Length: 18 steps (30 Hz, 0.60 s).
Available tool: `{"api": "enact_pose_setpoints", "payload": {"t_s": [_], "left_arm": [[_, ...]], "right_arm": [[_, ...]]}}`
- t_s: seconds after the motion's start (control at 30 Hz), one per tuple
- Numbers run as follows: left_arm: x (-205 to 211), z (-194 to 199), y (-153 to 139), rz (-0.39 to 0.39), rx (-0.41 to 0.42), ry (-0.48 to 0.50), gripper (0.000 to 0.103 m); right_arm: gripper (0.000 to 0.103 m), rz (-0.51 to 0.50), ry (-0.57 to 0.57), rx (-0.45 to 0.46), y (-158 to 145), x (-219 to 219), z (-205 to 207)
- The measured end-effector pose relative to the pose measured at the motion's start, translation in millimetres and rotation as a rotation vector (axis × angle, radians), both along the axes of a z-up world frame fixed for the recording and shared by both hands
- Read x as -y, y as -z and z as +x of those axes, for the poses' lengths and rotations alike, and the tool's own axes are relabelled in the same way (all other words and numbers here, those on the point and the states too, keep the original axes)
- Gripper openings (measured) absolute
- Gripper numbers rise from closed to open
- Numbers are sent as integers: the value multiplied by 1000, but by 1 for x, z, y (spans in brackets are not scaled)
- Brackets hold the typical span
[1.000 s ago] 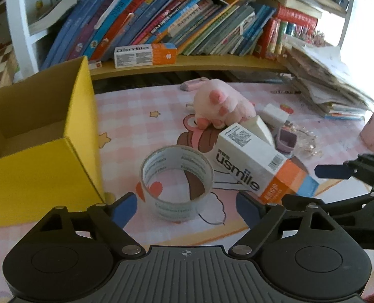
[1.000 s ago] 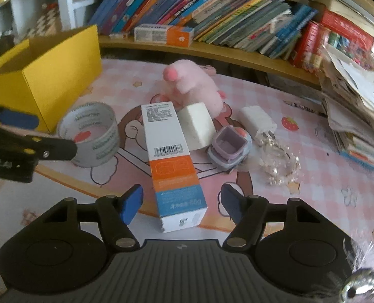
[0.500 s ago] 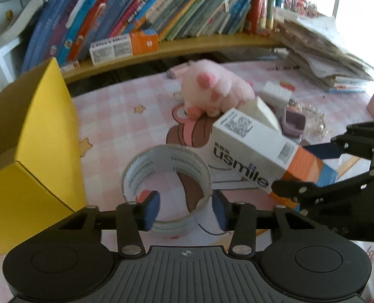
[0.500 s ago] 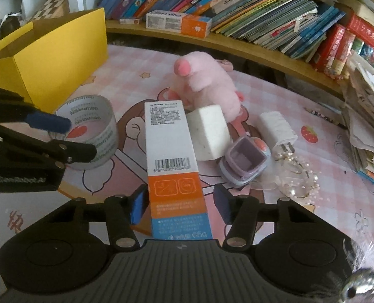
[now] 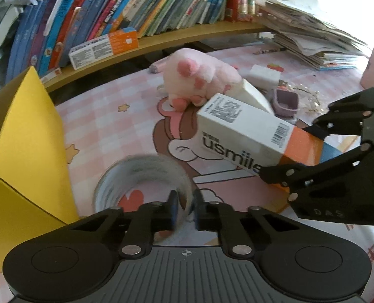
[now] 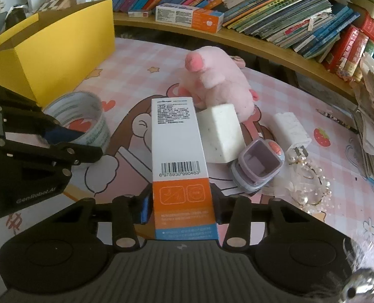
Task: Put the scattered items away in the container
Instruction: 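Close the left gripper on the tape roll rim while the right gripper grasps the usmile box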
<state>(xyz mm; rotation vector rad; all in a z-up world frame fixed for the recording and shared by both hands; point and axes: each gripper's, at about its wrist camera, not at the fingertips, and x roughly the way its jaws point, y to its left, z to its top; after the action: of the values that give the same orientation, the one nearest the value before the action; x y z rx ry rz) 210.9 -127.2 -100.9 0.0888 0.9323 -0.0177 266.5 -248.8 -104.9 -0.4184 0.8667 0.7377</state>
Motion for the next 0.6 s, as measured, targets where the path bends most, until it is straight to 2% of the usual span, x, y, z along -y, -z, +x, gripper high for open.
{"api": "enact_pose_setpoints", "payload": {"t_s": [0.33,0.6], "left_arm": [[-5,-19,-13,-18,21,-18,6],[-7,-41,-24,-61,42,-38,7]], "right_arm": [[38,15,-2,-42,-3,5,-14],[38,-11,5,-72,-6,10,-29]]}}
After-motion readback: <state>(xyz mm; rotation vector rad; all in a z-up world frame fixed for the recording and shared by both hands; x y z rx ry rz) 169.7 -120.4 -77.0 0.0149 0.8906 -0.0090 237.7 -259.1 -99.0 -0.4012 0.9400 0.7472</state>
